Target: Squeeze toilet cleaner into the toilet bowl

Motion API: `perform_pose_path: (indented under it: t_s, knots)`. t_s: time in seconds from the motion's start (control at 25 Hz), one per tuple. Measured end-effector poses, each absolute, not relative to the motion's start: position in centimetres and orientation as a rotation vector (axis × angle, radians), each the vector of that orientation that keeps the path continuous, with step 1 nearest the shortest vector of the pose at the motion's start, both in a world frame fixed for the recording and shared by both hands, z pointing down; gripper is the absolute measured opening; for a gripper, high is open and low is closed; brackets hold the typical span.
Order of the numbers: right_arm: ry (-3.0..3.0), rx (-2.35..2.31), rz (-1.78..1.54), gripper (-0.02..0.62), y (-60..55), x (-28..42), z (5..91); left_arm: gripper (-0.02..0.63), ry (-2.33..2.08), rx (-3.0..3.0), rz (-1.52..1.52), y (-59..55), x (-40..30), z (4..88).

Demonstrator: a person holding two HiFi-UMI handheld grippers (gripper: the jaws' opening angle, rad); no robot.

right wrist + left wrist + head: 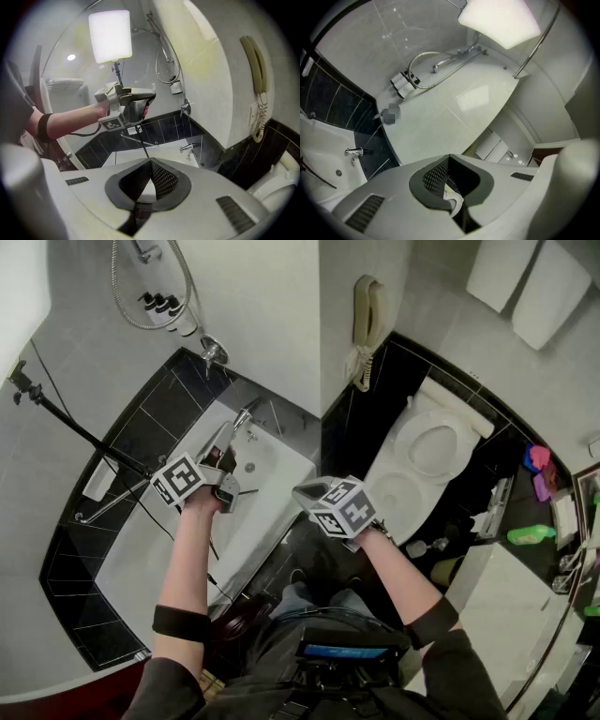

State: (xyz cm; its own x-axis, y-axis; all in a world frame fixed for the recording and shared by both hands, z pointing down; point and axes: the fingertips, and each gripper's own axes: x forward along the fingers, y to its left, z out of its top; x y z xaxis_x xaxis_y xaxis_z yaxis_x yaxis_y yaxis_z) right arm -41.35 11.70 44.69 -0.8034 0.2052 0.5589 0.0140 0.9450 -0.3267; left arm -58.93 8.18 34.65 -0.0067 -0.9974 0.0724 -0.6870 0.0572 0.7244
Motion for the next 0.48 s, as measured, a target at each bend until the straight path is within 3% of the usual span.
perform_pose_path:
  t_s: [0.48]
  knots:
    - [-2.517, 0.259, 0.612, 0.002, 4.9, -29.6, 47.8, 0.0, -1.741, 1.889, -0.347, 2.5, -43.5, 39.0]
